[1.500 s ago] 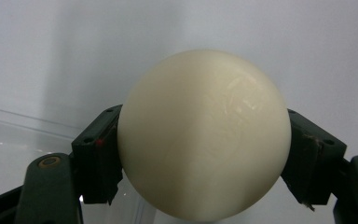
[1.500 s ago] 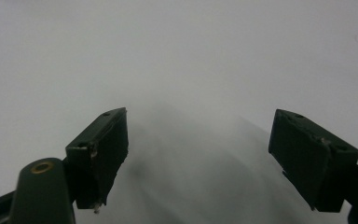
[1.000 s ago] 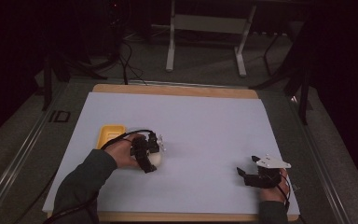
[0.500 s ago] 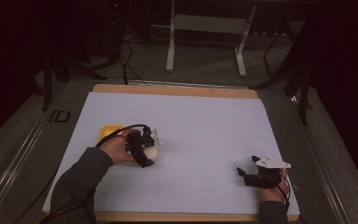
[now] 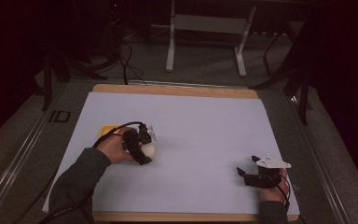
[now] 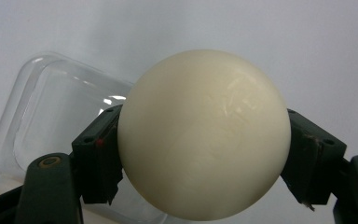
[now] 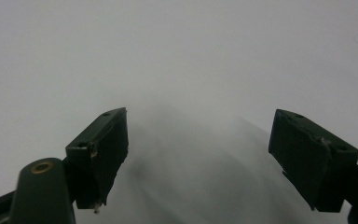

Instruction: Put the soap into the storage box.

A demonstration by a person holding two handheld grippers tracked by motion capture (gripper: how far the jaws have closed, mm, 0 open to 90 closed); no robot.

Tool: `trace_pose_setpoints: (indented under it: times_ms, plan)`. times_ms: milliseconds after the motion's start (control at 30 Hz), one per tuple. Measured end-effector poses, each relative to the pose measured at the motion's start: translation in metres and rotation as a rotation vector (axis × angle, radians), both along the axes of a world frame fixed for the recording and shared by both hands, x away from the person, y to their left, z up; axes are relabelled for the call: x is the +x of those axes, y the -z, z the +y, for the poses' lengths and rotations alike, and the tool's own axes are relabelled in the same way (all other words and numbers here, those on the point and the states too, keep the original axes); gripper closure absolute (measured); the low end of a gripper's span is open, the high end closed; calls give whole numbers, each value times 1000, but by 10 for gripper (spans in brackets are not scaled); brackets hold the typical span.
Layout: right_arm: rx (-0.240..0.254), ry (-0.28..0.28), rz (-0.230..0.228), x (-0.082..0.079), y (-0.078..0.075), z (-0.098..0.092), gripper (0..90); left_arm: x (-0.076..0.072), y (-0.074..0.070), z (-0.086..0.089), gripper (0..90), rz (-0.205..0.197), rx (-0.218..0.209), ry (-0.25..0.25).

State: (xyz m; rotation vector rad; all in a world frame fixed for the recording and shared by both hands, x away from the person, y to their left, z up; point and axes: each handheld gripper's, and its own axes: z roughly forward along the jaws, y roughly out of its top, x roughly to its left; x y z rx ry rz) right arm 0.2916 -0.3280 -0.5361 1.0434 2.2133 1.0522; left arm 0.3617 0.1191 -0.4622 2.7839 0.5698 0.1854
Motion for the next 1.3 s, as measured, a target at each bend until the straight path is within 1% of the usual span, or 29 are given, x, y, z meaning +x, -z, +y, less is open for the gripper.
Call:
trace_pose_setpoints:
  times_ms: [100, 200, 500, 600, 700, 900, 933, 1000, 1133, 1300]
  plan:
    - [3, 1, 1, 0, 0, 0, 197, 1, 0, 0, 249, -11, 12, -30]
    - [1, 1, 1, 0, 0, 0, 197, 2, -2, 1, 249, -10, 19, -56]
    - [1, 1, -2, 0, 0, 0, 197, 3, -7, 5, 249, -15, 21, -131]
    - [1, 0, -2, 0, 0, 0, 197, 4, -8, 8, 249, -16, 9, -161]
    - [2, 0, -1, 0, 0, 0, 197, 6, -10, 12, 249, -23, 7, -195]
    - [1, 0, -2, 0, 0, 0, 197, 7, -11, 19, 249, -32, -4, -229]
    - [1, -1, -2, 0, 0, 0, 197, 7, -11, 20, 249, -30, 0, -231]
    - [1, -1, -3, 0, 0, 0, 197, 7, -10, 21, 249, -41, 8, -243]
    - [1, -1, -4, 0, 0, 0, 197, 8, -10, 25, 249, -36, -6, -275]
    - [2, -2, -4, 0, 0, 0, 197, 9, -11, 30, 250, -31, -2, -298]
